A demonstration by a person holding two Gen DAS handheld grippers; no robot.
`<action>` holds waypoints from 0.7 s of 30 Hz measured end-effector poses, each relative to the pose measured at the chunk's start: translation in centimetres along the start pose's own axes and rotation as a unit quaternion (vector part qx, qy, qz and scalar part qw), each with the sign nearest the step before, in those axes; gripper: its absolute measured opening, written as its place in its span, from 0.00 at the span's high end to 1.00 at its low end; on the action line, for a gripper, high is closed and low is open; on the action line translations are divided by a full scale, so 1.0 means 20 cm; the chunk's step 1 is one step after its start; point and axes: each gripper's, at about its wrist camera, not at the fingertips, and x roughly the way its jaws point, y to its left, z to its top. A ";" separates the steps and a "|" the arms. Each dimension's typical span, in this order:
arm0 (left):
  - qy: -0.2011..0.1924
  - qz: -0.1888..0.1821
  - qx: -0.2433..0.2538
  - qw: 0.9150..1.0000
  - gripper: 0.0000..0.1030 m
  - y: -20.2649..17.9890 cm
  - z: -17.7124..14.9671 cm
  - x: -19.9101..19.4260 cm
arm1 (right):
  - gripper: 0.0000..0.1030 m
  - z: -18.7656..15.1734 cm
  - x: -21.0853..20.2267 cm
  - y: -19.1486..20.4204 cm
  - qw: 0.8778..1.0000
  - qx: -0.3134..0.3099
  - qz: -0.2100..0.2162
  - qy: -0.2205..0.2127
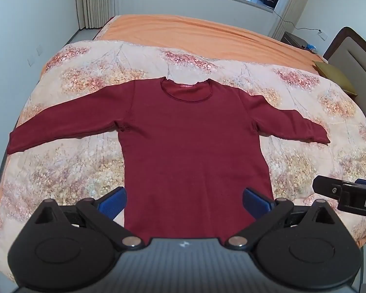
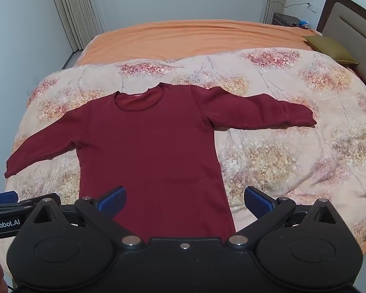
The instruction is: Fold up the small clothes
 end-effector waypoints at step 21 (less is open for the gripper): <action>0.010 -0.001 -0.007 1.000 0.00 0.00 0.04 0.05 | 0.00 0.03 0.06 0.01 1.000 0.003 0.002 0.005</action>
